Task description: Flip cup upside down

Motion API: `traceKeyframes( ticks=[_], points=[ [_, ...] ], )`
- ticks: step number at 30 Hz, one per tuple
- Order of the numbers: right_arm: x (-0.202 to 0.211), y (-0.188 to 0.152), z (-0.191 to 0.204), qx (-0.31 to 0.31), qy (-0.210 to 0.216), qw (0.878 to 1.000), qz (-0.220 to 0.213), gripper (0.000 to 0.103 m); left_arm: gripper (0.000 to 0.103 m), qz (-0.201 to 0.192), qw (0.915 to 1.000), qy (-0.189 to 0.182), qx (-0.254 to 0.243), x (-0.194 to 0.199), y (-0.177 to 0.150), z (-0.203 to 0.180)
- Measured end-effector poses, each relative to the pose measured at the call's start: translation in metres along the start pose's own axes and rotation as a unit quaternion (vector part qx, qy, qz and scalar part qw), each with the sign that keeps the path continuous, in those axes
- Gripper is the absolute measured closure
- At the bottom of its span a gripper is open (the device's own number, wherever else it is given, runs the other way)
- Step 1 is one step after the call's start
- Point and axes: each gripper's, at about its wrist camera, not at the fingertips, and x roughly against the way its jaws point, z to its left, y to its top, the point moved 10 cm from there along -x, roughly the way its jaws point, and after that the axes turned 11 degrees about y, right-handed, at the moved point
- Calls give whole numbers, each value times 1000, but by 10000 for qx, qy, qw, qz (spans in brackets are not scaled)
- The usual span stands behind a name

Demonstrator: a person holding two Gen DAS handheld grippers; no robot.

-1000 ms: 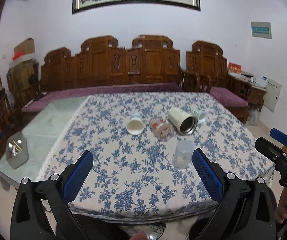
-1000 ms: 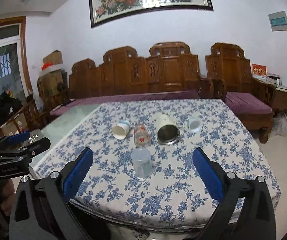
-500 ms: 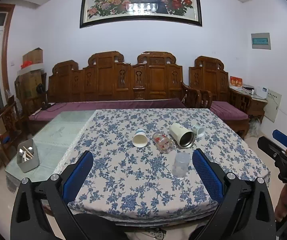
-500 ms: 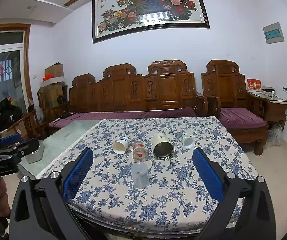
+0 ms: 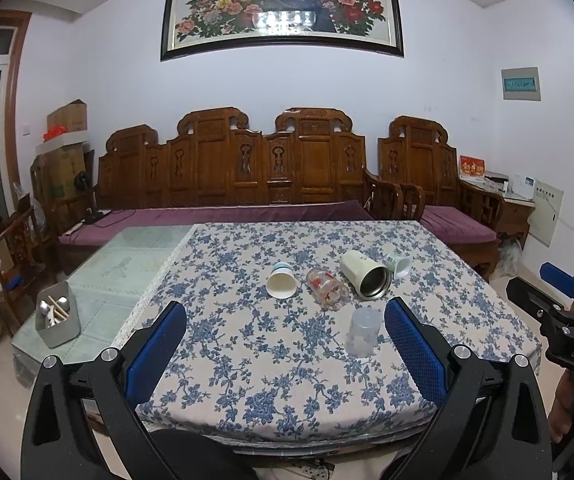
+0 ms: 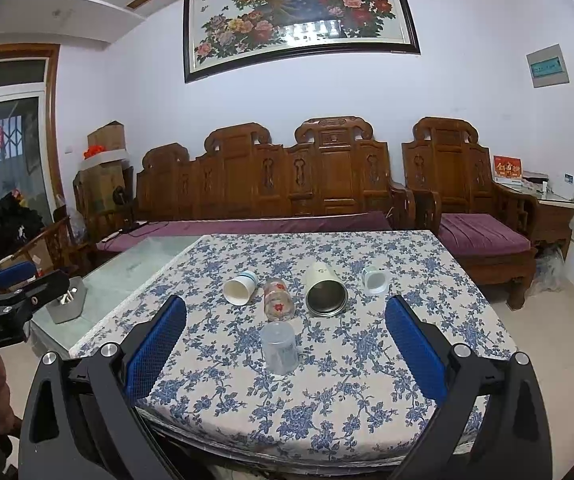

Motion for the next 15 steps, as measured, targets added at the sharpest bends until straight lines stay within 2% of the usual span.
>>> traceKeyframes(
  ticks=[15],
  points=[
    [-3, -4, -1, -13, -32, 10000, 22, 3, 8, -80, 10000, -24, 16, 4, 2, -1]
  ],
)
